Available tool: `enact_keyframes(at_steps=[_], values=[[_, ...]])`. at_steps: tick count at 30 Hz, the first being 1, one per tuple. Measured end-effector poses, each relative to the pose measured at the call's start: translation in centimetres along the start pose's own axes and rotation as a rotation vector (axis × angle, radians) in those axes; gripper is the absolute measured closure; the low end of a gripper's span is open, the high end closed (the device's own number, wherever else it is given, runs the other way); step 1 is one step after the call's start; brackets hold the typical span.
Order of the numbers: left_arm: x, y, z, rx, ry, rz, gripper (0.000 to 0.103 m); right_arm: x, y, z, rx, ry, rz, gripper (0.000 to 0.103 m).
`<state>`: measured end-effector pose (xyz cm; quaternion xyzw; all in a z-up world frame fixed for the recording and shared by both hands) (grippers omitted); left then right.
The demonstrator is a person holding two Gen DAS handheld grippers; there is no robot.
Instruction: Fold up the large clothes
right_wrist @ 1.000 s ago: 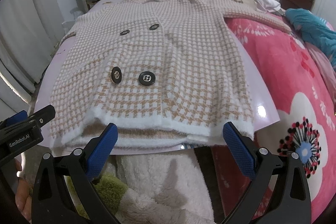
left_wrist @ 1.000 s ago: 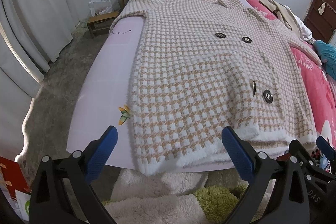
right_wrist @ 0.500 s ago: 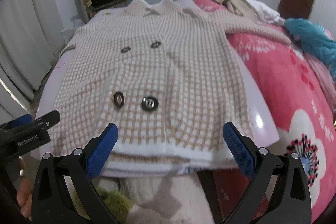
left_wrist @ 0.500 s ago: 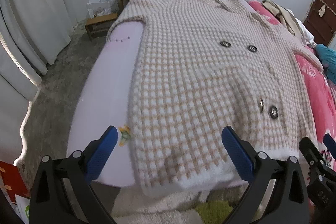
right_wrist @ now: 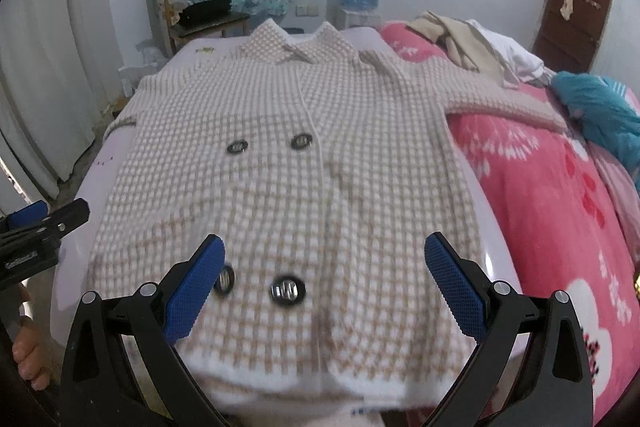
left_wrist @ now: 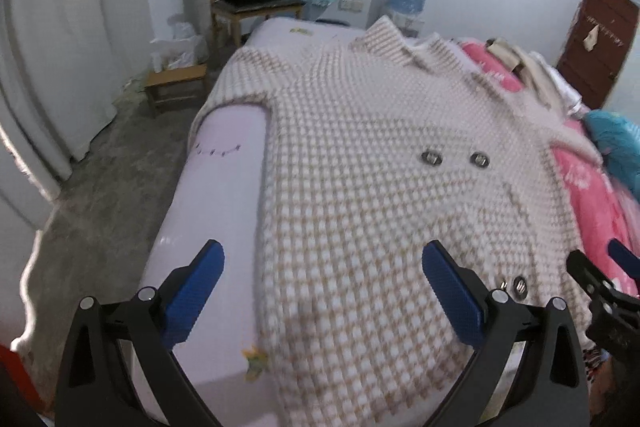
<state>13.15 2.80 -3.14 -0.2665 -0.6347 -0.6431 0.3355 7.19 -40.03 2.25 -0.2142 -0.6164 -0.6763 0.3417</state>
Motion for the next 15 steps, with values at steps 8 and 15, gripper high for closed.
enact_keyframes(at_steps=[8, 15], values=[[-1.4, 3.6, 2.6, 0.081, -0.094, -0.068, 0.005, -3.3, 4.1, 2.3, 0.062, 0.111, -0.023, 0.008], [-3.5, 6.8, 6.4, 0.174, -0.146, -0.080, 0.006, -7.0, 6.9, 5.3, 0.117, 0.189, 0.005, 0.008]])
Point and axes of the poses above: each gripper's, at about its wrist camera, not at the fingertips, and x roughly against the way its jaws point, z to its left, y to its top, the point moved 6 cm from there along -x, roughly the way its jaws point, and after that the axes turned 14 degrees about y, right-handed, at the moved point
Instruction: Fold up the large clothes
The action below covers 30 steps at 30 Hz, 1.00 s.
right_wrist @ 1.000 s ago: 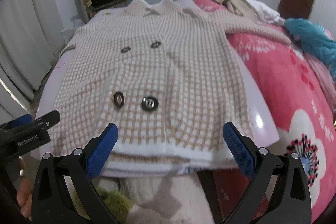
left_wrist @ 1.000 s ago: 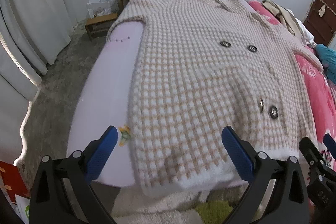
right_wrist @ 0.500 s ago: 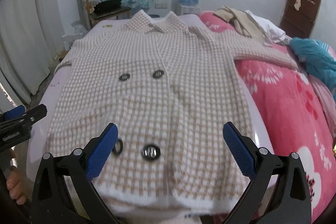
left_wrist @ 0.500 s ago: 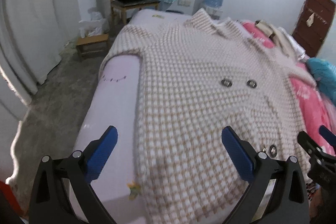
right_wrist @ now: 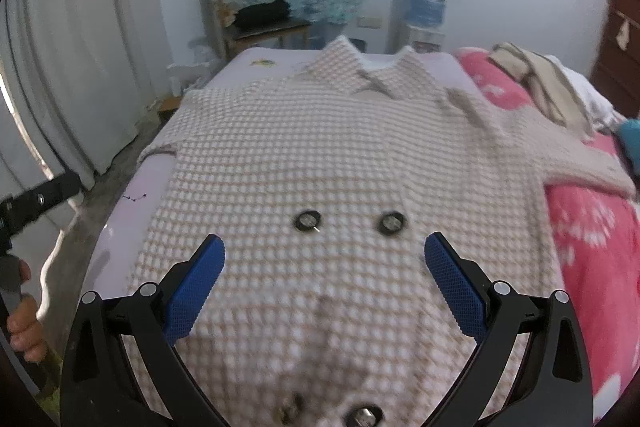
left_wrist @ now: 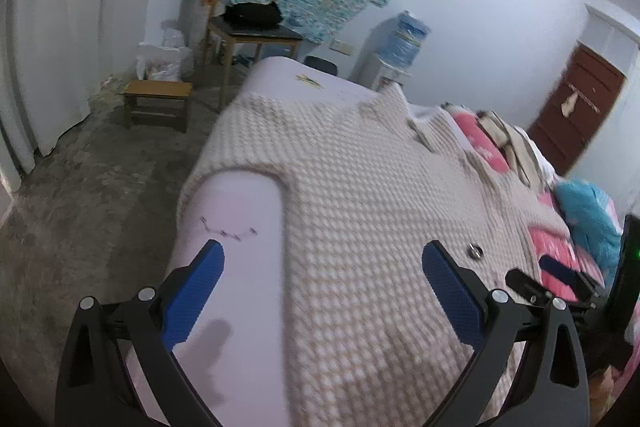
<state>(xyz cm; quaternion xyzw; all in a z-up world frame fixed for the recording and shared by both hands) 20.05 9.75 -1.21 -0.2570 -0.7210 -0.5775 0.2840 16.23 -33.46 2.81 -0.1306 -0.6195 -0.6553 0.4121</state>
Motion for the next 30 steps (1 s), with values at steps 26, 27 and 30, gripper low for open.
enact_keyframes(at_steps=[26, 27, 30], values=[[-25.9, -3.4, 19.4, 1.187, -0.532, 0.716, 0.006, -8.6, 0.7, 1.4, -0.002, 0.043, 0.153, 0.008], [-26.6, -3.8, 19.3, 1.203, -0.544, 0.743, 0.006, -8.7, 0.7, 1.3, -0.006, 0.040, 0.155, 0.008], [-28.9, -4.4, 19.5, 1.272, -0.604, 0.789, 0.006, -9.1, 0.8, 1.1, -0.016, 0.030, 0.161, 0.008]])
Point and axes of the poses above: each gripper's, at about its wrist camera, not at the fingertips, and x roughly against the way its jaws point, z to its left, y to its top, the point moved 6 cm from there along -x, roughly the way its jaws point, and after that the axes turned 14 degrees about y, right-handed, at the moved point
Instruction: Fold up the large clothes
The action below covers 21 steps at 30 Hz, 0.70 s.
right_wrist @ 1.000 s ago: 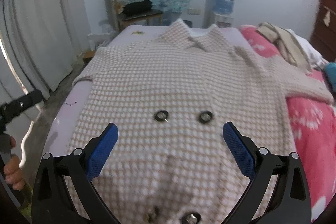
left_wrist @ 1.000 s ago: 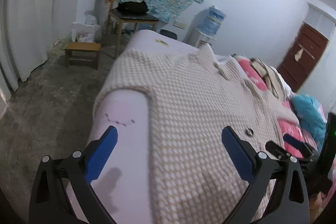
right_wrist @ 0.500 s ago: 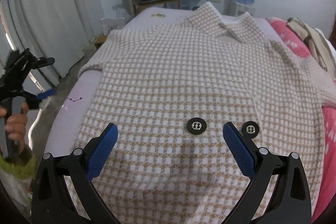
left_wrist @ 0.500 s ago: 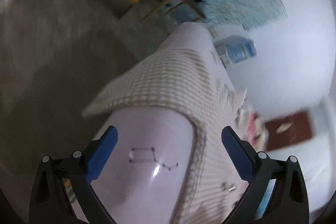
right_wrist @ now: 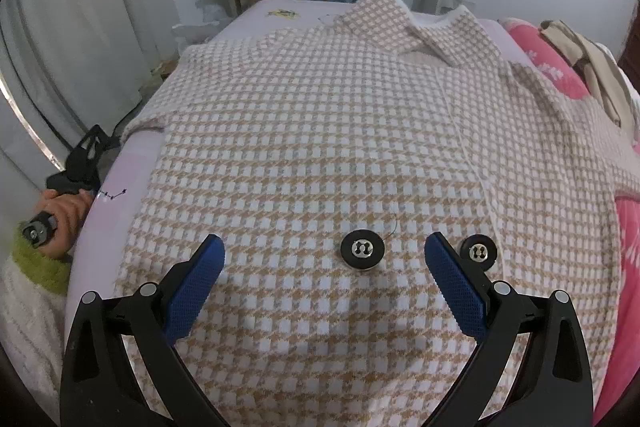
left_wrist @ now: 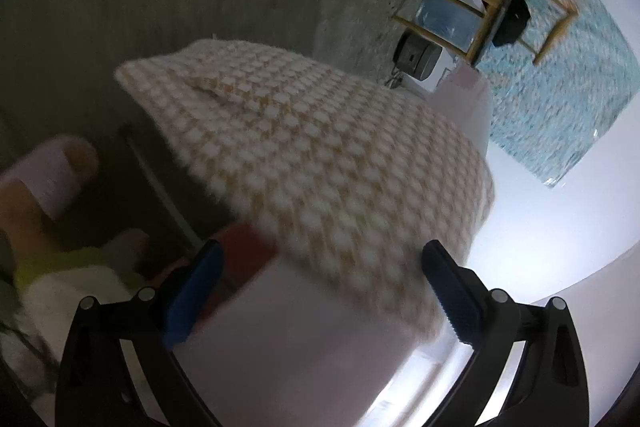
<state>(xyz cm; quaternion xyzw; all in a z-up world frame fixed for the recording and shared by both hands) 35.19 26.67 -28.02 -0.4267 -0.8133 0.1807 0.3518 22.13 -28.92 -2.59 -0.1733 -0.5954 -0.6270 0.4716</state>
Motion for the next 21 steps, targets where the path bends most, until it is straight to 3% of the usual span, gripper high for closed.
enact_keyframes(at_steps=[4, 7, 11, 12, 17, 20, 21], values=[[-0.9, 1.9, -0.9, 0.014, -0.027, 0.005, 0.007, 0.0, 0.1, -0.2, -0.006, -0.011, 0.001, 0.008], [-1.2, 3.1, -0.5, 0.037, -0.022, -0.027, 0.026, 0.3, 0.1, -0.6, -0.016, -0.020, -0.001, 0.008], [0.1, 4.0, -0.6, 0.016, 0.052, -0.134, 0.066, 0.7, 0.2, -1.5, -0.027, -0.033, -0.013, 0.008], [0.9, 4.0, -1.0, -0.004, 0.087, -0.181, 0.076, 0.8, 0.3, -1.8, -0.032, -0.034, -0.018, 0.008], [7.3, 1.4, -7.2, -0.278, 0.312, -0.538, 0.089, 1.9, 0.2, -2.7, -0.055, -0.030, -0.045, 0.008], [10.8, -4.0, -13.5, -0.520, 0.386, -0.755, 0.089, 2.8, 0.0, -3.3, -0.063, -0.028, -0.066, 0.008], [11.4, -7.3, -16.3, -0.653, 0.420, -0.829, 0.089, 3.0, -0.1, -3.3, -0.064, -0.029, -0.070, 0.008]])
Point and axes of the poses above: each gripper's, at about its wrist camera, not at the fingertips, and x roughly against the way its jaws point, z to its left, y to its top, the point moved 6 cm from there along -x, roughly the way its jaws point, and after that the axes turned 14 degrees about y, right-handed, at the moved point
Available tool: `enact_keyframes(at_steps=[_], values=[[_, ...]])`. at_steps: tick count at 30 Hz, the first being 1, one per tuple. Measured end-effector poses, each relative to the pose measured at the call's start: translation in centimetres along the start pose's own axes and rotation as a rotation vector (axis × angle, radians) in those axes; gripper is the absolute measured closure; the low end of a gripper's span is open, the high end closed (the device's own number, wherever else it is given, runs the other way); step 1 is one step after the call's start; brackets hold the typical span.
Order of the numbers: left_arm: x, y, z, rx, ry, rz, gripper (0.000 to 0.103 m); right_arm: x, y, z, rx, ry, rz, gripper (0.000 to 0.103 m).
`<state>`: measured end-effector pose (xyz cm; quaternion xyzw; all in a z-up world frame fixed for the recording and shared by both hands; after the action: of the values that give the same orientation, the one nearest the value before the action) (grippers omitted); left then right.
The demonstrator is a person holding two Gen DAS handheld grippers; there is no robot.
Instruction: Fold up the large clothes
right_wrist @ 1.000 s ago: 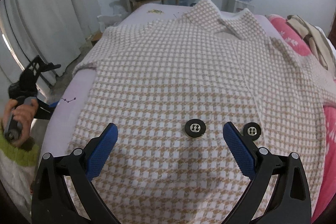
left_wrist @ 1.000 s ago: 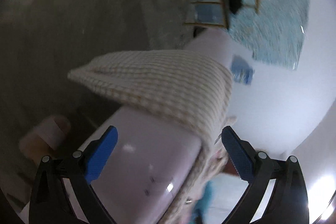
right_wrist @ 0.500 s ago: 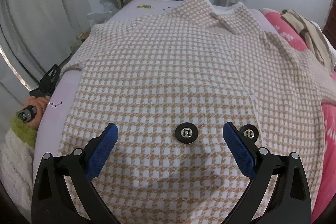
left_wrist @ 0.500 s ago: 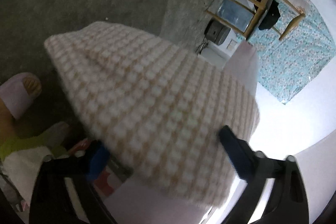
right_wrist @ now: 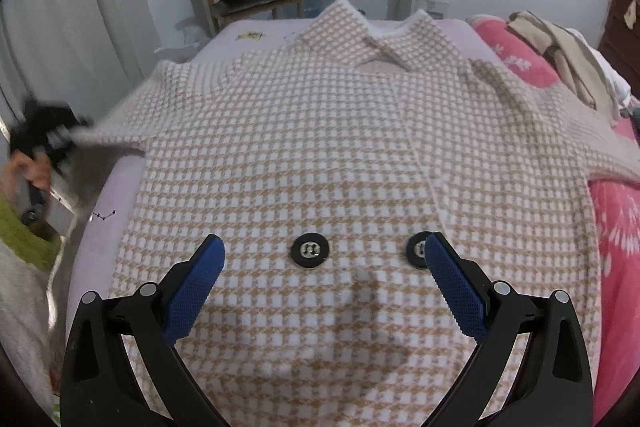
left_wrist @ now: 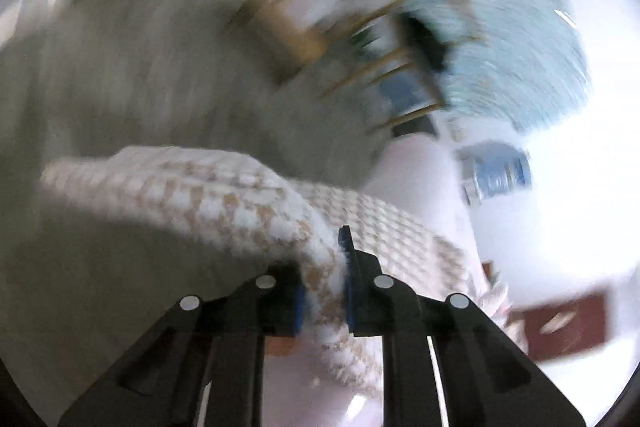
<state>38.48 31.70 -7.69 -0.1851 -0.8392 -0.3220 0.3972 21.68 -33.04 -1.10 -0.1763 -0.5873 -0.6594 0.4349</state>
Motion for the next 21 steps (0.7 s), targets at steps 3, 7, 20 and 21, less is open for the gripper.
enact_keyframes(at_steps=[3, 7, 20, 21], values=[[6.5, -1.3, -7.5, -0.258, -0.051, -0.145, 0.089, 0.7, -0.2, -0.7, -0.019, 0.002, -0.017, 0.008], [12.7, -9.4, -17.1, -0.597, -0.241, -0.140, 0.089, 1.8, -0.4, -2.3, -0.059, -0.007, -0.039, 0.008], [1.5, -30.4, -16.0, -0.986, -0.070, 0.214, 0.034, 4.6, -2.8, -8.8, -0.179, -0.077, -0.031, 0.008], [1.9, -30.2, -15.6, -0.971, -0.086, 0.209, 0.033, 4.7, -2.9, -9.2, -0.179, -0.084, -0.030, 0.008]])
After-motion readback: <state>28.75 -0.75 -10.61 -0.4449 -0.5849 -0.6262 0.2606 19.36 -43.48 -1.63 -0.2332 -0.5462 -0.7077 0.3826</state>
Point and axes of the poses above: each gripper's, at about its wrist camera, not at the fingertips, and x roughly against the way its jaws point, z to its left, y to its top, the point moved 6 cm from there along -x, roughly the way its jaws point, and after that the axes turned 14 degrees about y, right-handed, at the moved point
